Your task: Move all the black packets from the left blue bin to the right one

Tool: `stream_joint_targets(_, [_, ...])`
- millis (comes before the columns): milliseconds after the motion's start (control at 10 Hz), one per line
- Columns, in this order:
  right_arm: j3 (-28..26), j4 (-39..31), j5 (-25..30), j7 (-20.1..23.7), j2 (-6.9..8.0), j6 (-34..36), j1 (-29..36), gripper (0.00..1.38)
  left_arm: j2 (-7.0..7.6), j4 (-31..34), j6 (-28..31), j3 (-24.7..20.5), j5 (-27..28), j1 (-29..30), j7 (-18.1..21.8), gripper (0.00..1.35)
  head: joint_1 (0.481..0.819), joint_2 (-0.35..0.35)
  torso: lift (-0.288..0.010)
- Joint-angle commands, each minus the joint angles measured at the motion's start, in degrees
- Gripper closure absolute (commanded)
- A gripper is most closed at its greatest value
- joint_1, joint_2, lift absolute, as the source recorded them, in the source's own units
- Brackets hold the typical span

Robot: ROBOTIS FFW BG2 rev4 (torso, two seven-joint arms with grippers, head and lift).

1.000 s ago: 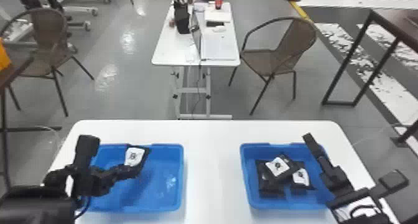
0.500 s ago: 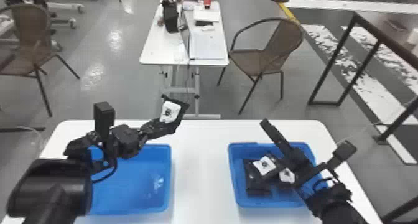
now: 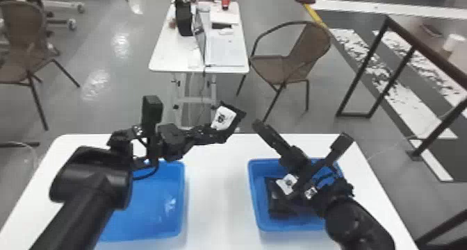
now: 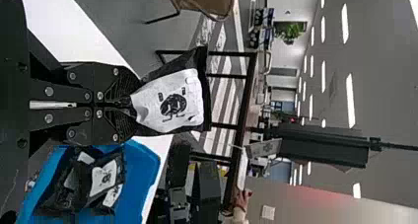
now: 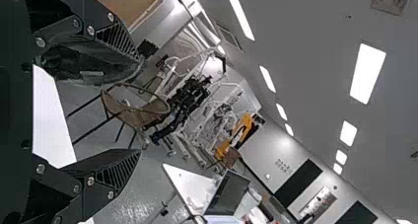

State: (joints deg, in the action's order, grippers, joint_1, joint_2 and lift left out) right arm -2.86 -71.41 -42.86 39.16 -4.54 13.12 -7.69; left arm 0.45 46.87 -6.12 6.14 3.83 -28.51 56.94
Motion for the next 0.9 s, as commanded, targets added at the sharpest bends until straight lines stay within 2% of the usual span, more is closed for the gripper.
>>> stream_joint_targets(0, [1.63, 0.48, 0.06, 0.13, 0.32, -0.11, -1.01, 0.42, -0.60, -1.61, 0.23, 2.30, 0.03, -1.46, 0.27, 1.21, 0.695, -0.125, 0.000])
stream_joint_targets(400, [4.53, 0.30, 1.12, 0.92, 0.94, -0.29, -2.68, 0.41, -0.60, -2.75, 0.75, 4.94, -0.93, -2.25, 0.27, 1.21, 0.695, -0.115, 0.000])
stream_joint_targets(500, [4.53, 0.92, 2.17, 0.92, 1.20, -0.29, -3.03, 0.65, -0.60, -2.75, 0.75, 5.47, -1.20, -2.52, 0.27, 1.21, 0.695, -0.112, 0.000])
stream_joint_targets(600, [4.79, 0.92, 2.52, 0.92, 1.20, -0.29, -3.12, 1.02, -0.60, -2.75, 0.75, 5.73, -1.20, -2.60, 0.27, 1.21, 0.695, -0.108, 0.000])
stream_joint_targets(700, [4.79, 0.74, 3.14, 0.92, 1.38, -0.82, -2.94, 1.13, -0.60, -2.75, 0.75, 5.64, -1.55, -2.52, 0.27, 1.21, 0.695, -0.107, 0.000])
stream_joint_targets(800, [4.97, 0.48, 3.40, 0.92, 1.47, -1.34, -2.59, 1.15, -0.60, -2.75, 0.67, 5.38, -1.64, -2.52, 0.19, 1.21, 0.695, -0.106, 0.000])
